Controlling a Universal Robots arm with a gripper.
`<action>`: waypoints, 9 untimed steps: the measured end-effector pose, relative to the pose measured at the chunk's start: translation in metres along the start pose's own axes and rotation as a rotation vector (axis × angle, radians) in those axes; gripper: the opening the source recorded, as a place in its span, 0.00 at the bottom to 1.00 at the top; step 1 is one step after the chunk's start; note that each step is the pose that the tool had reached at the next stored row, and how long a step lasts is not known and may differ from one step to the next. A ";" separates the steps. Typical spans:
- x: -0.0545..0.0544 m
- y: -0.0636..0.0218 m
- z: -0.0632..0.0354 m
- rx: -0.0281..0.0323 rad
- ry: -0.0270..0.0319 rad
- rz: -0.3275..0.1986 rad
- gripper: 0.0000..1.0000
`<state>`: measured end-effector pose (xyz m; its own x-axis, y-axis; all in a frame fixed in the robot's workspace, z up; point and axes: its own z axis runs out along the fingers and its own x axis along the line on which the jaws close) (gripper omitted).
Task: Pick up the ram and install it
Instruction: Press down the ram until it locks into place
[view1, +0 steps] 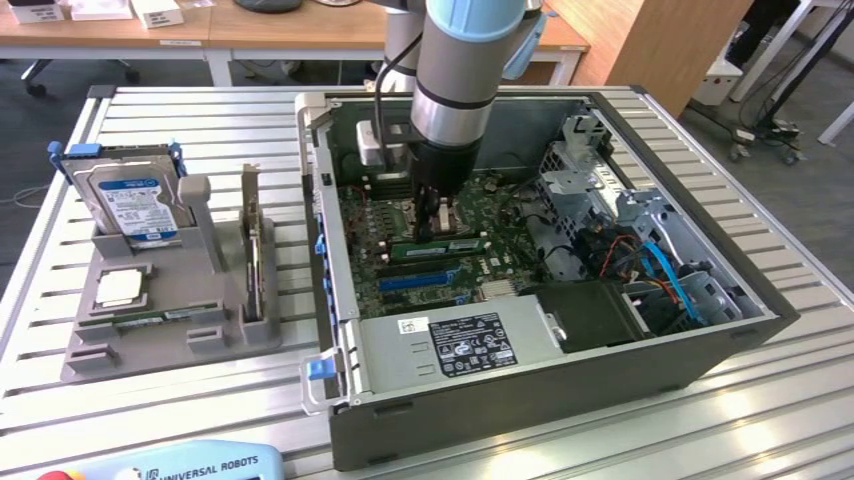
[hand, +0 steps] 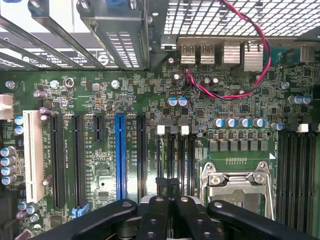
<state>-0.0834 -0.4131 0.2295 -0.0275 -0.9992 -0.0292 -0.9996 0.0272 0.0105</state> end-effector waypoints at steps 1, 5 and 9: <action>0.000 0.0000 0.0003 -0.0001 0.0002 0.000 0.10; 0.000 0.0000 0.0010 -0.0002 0.0005 0.000 0.10; 0.000 0.0000 0.0015 0.0000 0.0001 0.000 0.10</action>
<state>-0.0834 -0.4131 0.2280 -0.0275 -0.9992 -0.0290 -0.9996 0.0272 0.0105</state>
